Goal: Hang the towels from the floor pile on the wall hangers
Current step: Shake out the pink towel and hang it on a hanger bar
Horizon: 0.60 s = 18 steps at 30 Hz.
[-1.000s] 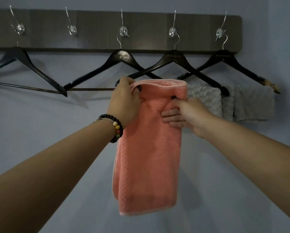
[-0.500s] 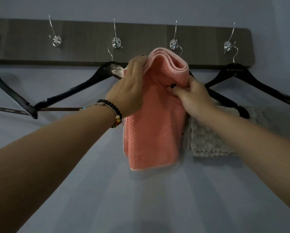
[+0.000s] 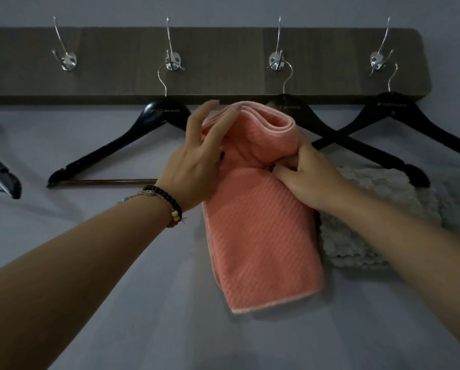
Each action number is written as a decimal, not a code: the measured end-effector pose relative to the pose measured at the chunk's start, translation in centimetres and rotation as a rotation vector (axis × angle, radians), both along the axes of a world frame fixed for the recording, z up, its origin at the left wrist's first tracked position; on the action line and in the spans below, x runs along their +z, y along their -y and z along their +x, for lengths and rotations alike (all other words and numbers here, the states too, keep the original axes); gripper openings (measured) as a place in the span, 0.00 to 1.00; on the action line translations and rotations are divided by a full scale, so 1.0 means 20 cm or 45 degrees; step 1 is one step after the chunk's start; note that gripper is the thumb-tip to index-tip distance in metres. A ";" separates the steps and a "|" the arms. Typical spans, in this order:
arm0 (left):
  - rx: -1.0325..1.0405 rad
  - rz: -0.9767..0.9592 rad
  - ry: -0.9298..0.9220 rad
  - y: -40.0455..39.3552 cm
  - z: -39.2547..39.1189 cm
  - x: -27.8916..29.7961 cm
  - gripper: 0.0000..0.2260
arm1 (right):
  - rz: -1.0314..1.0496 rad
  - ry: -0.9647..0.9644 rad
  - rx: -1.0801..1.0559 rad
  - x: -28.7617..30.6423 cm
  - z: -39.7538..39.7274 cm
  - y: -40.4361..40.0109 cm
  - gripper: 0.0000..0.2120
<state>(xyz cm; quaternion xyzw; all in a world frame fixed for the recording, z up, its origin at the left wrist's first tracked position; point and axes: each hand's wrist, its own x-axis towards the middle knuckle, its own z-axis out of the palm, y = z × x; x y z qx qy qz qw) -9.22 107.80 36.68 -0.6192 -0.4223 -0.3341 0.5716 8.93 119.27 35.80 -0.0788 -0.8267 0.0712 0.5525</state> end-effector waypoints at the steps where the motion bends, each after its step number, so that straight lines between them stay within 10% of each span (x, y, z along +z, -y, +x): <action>1: -0.016 0.004 0.004 0.00 0.00 -0.01 0.30 | 0.013 0.002 -0.016 -0.01 0.01 0.00 0.34; 6: -0.100 -0.069 -0.085 0.04 0.00 -0.09 0.25 | 0.042 -0.013 -0.216 -0.03 0.10 0.05 0.48; 18: 0.008 -0.215 -0.101 0.31 0.21 -0.15 0.20 | 0.101 0.150 -0.456 0.09 0.28 0.33 0.47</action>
